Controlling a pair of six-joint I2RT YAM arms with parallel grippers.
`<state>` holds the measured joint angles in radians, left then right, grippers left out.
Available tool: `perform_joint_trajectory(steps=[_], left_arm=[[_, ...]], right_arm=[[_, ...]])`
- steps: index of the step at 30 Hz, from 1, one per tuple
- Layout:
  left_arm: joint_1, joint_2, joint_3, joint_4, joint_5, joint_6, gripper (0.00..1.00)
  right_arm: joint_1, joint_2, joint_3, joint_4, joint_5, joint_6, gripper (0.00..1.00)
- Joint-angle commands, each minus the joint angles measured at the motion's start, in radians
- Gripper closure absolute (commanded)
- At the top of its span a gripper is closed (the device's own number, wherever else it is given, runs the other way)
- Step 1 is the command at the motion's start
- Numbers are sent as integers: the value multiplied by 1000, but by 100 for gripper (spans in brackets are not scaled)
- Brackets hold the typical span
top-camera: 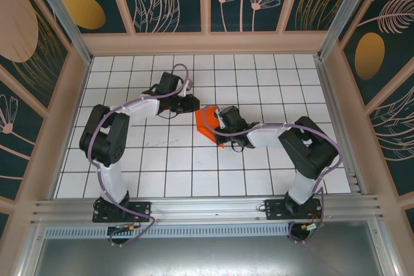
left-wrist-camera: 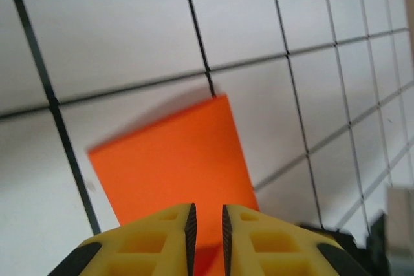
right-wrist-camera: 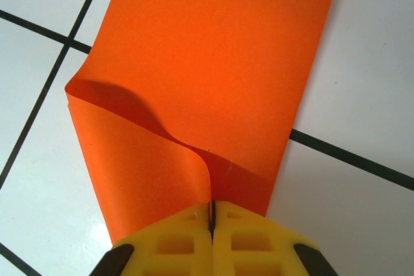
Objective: Fold a paper plane with a square sheet of paper (fold left side to right side)
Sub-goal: Third fold the triangle at the center of the table.
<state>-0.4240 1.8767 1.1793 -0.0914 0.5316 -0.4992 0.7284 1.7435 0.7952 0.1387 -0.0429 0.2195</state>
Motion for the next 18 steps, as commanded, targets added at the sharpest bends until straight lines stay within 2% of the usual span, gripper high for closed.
perform_joint_trajectory(steps=[1,3,7,18], left_arm=[[-19,-49,-114,143,137,-60,78],[-40,-51,-160,190,184,-83,78],[-77,-40,-220,248,199,-119,78],[-98,35,-243,284,161,-142,79]], right_arm=[[22,61,-13,-110,-25,1,100],[22,63,-12,-112,-25,-3,100],[21,61,-11,-117,-24,-7,100],[22,63,-13,-116,-30,-12,100]])
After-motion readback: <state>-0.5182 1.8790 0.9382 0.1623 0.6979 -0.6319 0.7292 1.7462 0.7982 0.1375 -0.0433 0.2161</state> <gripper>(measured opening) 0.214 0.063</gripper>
